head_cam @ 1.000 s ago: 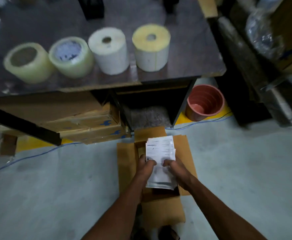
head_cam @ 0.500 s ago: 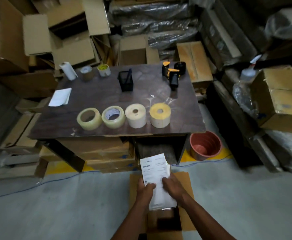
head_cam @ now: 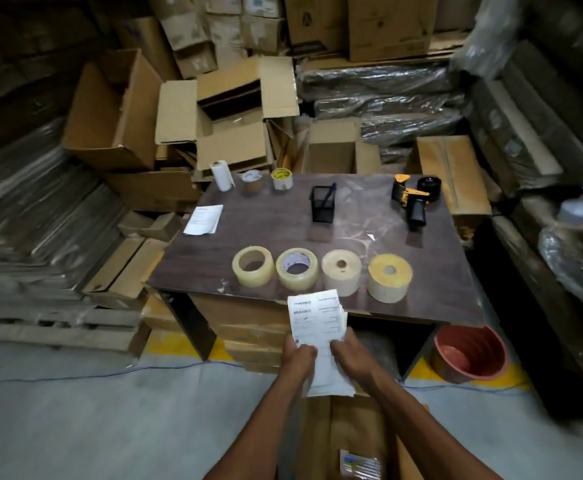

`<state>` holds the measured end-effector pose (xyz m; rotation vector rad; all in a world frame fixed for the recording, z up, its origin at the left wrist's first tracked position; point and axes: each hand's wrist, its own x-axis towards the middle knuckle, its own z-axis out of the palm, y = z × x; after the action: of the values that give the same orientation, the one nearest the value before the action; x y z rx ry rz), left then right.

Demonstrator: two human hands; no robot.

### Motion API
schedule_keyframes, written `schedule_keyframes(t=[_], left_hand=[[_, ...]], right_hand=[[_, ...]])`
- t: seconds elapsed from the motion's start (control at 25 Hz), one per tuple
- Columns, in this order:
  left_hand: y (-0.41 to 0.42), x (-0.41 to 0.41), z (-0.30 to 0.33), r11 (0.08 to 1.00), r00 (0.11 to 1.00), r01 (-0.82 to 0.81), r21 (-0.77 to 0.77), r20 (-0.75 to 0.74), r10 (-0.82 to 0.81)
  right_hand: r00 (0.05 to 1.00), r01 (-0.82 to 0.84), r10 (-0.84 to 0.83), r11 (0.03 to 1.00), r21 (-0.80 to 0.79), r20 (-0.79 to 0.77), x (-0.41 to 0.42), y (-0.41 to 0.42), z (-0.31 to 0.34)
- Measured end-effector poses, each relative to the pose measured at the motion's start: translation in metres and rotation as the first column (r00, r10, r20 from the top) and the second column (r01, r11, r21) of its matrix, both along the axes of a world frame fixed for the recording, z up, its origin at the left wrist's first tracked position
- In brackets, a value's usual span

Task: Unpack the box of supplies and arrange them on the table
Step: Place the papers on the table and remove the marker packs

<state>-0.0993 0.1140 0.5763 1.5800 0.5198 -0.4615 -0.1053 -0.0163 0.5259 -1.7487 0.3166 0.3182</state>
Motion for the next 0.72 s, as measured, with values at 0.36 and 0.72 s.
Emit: schedule_keyframes(t=[0.36, 0.72], left_hand=[[0.157, 0.161, 0.029, 0.994, 0.972, -0.069, 0.082, 0.228, 0.049], [0.257, 0.290, 0.008, 0.969, 0.931, -0.100, 0.225, 0.366, 0.011]], right_hand=[[0.963, 0.098, -0.095, 0.995, 0.001, 0.253, 0.158, 0.169, 0.036], [0.902, 0.154, -0.151, 0.988, 0.024, 0.404, 0.282, 0.284, 0.032]])
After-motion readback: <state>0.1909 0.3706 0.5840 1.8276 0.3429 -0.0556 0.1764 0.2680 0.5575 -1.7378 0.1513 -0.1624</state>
